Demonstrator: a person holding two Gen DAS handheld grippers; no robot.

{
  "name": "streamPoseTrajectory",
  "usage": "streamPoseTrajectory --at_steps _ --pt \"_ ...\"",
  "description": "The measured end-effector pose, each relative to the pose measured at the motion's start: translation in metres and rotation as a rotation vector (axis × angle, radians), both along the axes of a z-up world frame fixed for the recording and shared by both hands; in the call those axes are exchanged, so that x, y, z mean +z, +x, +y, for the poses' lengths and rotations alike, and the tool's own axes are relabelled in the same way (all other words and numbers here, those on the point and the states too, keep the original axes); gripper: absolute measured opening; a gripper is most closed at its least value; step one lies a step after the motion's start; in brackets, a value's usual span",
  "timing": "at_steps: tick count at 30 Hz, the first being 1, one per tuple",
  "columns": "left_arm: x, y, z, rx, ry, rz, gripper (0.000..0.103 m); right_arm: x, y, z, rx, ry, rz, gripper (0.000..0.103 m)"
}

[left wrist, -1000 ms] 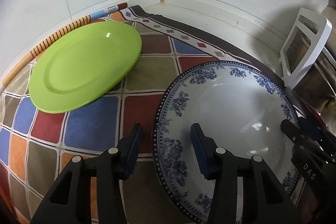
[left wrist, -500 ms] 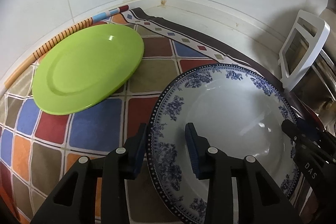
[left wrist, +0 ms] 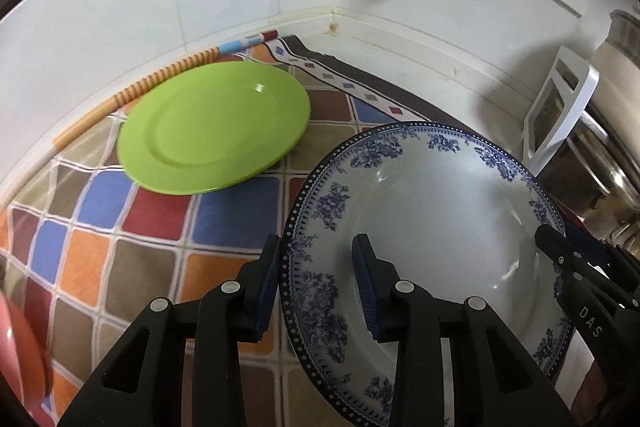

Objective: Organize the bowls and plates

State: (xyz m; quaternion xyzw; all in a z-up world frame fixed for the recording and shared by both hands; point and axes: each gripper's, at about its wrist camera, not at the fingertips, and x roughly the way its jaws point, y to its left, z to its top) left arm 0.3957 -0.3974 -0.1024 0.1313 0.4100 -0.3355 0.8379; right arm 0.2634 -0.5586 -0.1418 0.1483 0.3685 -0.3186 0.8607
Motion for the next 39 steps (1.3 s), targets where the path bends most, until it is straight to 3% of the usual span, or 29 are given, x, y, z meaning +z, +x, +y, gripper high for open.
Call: streamPoseTrajectory --at_steps 16,39 --pt "0.043 -0.028 0.09 0.155 -0.052 -0.059 0.036 0.047 -0.017 0.058 0.136 -0.068 -0.079 0.036" --pt "0.062 -0.058 0.25 0.379 -0.068 -0.101 0.036 0.072 -0.017 0.187 0.364 -0.105 -0.129 0.036"
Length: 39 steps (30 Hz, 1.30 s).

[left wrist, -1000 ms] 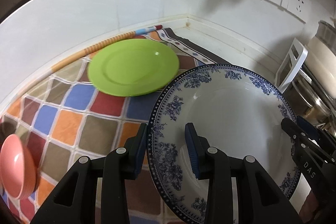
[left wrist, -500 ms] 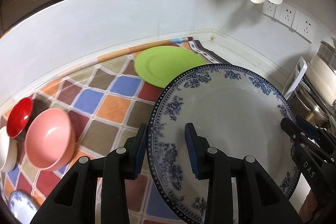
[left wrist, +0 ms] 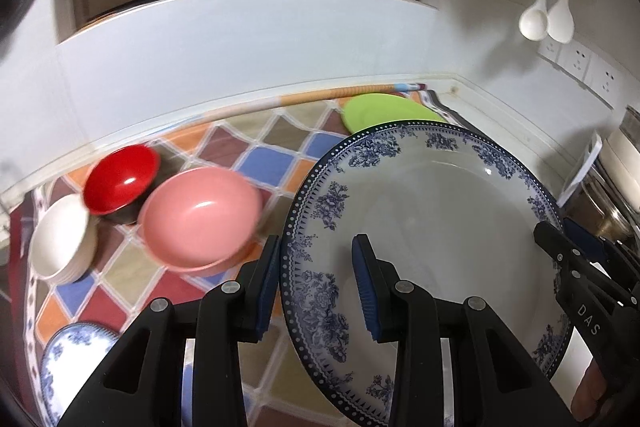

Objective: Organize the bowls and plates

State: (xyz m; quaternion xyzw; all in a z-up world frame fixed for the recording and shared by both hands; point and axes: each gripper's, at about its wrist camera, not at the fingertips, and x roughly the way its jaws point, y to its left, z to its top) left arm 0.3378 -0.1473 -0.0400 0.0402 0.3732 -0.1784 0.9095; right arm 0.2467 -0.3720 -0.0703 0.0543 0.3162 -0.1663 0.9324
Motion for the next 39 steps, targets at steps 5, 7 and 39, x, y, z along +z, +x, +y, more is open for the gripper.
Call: streamPoseTrajectory --at_steps 5,7,39 --pt "0.003 -0.01 0.038 0.058 -0.002 -0.006 0.036 0.004 0.003 0.034 0.061 -0.01 -0.008 0.036" --pt "0.003 -0.014 0.056 0.085 -0.003 -0.008 0.036 0.005 0.005 0.048 0.087 -0.013 -0.011 0.036" --pt "-0.001 -0.084 0.247 0.394 0.015 0.003 0.036 0.005 -0.002 0.24 0.425 -0.028 -0.02 0.036"
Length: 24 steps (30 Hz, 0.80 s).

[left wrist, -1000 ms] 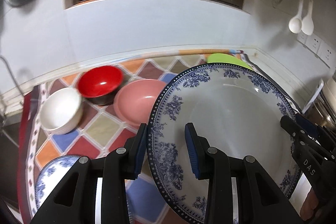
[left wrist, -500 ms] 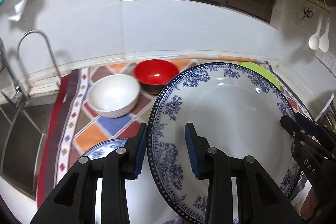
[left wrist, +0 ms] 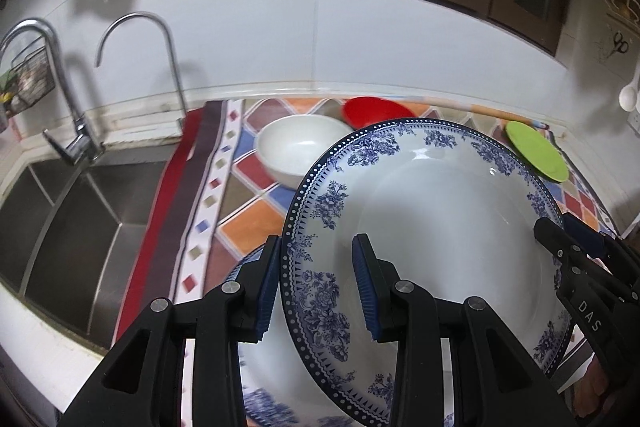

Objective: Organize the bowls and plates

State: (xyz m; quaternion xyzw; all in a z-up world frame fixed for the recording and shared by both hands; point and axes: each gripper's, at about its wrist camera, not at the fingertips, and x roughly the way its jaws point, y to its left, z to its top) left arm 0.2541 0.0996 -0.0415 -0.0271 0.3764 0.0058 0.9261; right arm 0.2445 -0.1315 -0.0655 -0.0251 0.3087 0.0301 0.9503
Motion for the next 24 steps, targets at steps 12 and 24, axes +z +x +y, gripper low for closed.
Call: streamPoseTrajectory --at_steps 12,24 --pt "-0.025 -0.01 0.039 0.077 0.008 0.069 0.036 -0.019 0.001 0.049 0.089 0.005 0.055 0.036" --pt "-0.052 -0.006 0.054 0.108 0.011 0.146 0.036 -0.046 0.01 0.072 0.136 -0.008 0.15 0.036"
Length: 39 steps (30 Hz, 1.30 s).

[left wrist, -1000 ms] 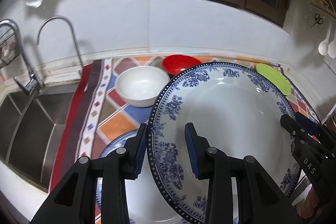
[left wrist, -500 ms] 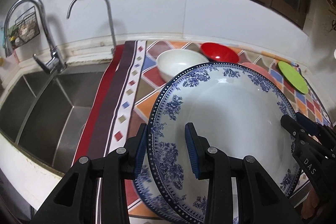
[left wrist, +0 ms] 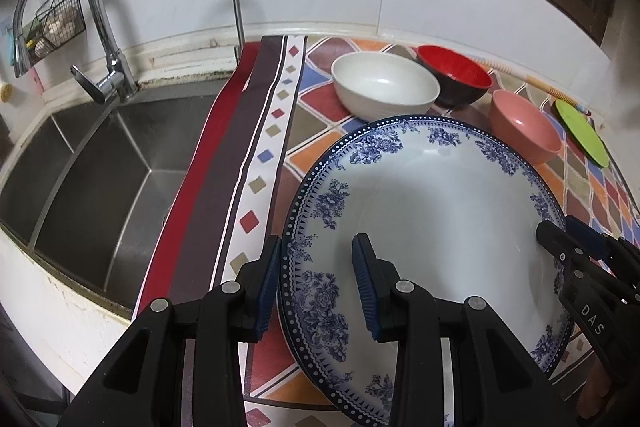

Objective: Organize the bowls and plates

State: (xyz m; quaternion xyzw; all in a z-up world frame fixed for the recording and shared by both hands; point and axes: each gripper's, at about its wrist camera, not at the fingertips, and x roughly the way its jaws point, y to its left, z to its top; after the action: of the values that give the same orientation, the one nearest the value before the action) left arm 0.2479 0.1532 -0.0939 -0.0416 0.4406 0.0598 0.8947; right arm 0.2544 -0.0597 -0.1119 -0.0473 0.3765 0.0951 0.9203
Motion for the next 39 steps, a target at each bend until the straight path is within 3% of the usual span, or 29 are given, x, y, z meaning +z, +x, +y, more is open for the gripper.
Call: streamPoseTrajectory --at_steps 18,34,37,39 --pt "-0.031 0.013 0.009 0.007 0.011 0.082 0.036 -0.036 0.014 0.012 0.024 -0.024 0.114 0.036" --pt "-0.04 0.018 0.011 0.005 0.006 0.111 0.035 -0.043 0.018 0.017 0.031 -0.048 0.13 0.036" --pt "-0.038 0.017 0.011 0.007 0.007 0.099 0.037 -0.043 0.018 0.018 0.034 -0.05 0.13 0.037" --pt "-0.035 0.017 0.011 0.011 0.007 0.089 0.046 -0.043 0.019 0.018 0.036 -0.052 0.128 0.037"
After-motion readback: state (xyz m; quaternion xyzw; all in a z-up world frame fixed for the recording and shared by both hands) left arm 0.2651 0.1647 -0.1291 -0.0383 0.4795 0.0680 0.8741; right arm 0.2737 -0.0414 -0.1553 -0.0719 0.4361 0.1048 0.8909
